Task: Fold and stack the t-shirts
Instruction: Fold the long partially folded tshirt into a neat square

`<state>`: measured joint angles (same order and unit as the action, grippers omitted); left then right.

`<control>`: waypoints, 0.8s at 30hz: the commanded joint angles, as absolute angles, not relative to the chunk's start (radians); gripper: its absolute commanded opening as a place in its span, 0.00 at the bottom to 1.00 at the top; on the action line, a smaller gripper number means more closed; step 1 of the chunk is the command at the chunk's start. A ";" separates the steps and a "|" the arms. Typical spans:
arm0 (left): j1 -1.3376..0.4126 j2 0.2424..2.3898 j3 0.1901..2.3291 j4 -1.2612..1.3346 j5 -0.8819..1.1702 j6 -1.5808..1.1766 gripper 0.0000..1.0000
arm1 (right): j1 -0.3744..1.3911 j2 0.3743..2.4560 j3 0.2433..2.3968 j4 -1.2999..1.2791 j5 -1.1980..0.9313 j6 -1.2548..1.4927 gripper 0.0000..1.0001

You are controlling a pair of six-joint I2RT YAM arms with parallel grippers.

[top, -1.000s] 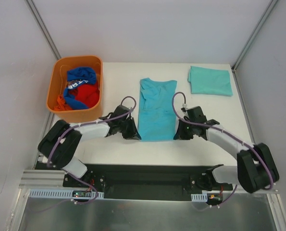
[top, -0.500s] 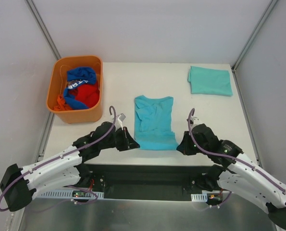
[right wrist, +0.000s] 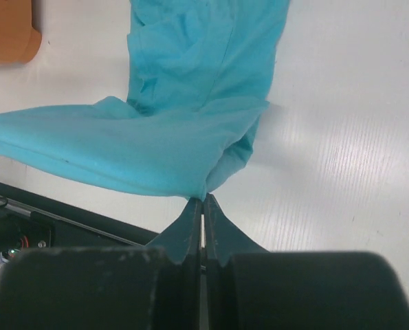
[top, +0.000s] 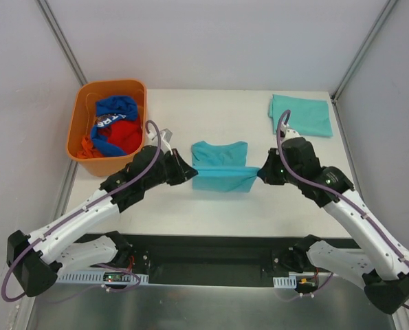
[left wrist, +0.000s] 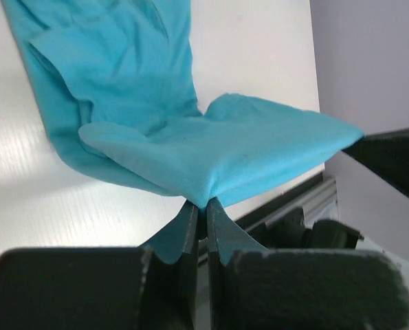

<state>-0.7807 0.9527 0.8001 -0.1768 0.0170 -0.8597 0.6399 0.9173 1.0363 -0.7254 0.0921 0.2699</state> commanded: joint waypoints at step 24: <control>-0.488 1.370 1.117 -0.201 0.097 -0.706 0.00 | 0.293 1.357 1.244 -0.584 -0.304 0.193 0.01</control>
